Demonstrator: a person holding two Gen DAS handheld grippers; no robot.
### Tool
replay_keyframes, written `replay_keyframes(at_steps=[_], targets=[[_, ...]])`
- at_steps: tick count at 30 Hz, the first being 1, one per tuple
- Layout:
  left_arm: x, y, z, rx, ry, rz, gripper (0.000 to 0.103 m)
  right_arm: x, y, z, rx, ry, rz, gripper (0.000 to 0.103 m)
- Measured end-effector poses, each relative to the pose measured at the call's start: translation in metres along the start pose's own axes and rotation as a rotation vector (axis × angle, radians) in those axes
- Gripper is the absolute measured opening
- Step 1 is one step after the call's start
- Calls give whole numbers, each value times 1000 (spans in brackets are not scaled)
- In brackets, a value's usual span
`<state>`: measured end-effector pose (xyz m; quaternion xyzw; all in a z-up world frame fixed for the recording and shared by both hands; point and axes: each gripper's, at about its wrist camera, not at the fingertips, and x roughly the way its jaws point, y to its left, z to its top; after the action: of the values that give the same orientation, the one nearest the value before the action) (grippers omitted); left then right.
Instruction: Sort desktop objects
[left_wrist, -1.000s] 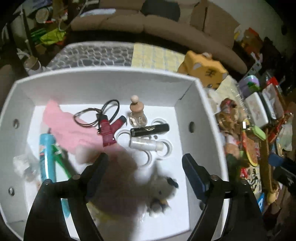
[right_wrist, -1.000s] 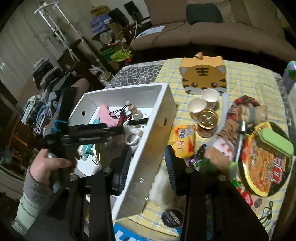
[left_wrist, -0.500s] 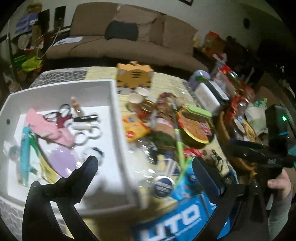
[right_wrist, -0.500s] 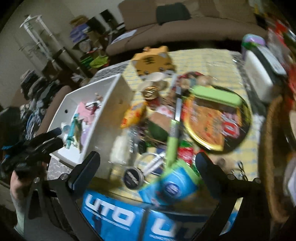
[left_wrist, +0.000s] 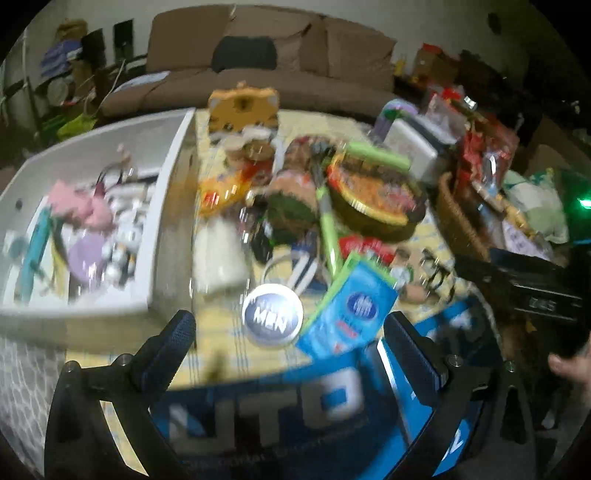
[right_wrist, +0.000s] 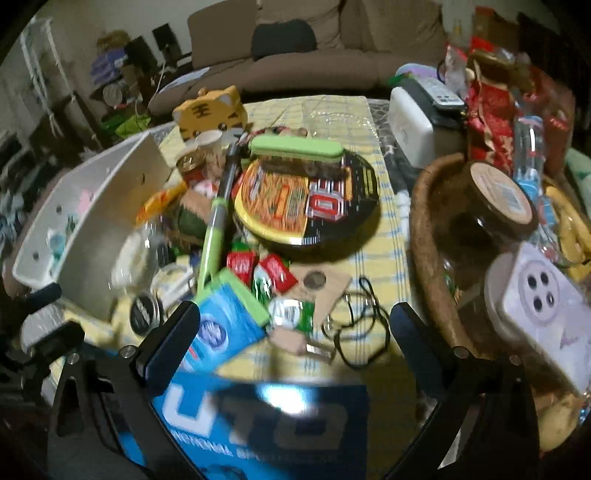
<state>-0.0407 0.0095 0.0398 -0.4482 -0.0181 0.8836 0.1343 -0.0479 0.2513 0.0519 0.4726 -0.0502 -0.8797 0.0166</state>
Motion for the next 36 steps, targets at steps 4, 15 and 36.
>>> replay_keyframes(at_steps=[4, 15, 36], targets=[[5, 2, -20, -29, 2, 57, 103, -8, 6, -23, -6, -20, 2, 103], [-7, -8, -53, 65, -31, 92, 103, -3, 29, -56, -131, -46, -84, 103], [12, -32, -32, 258, 44, -35, 103, -23, -4, -66, -11, -111, -86, 103]])
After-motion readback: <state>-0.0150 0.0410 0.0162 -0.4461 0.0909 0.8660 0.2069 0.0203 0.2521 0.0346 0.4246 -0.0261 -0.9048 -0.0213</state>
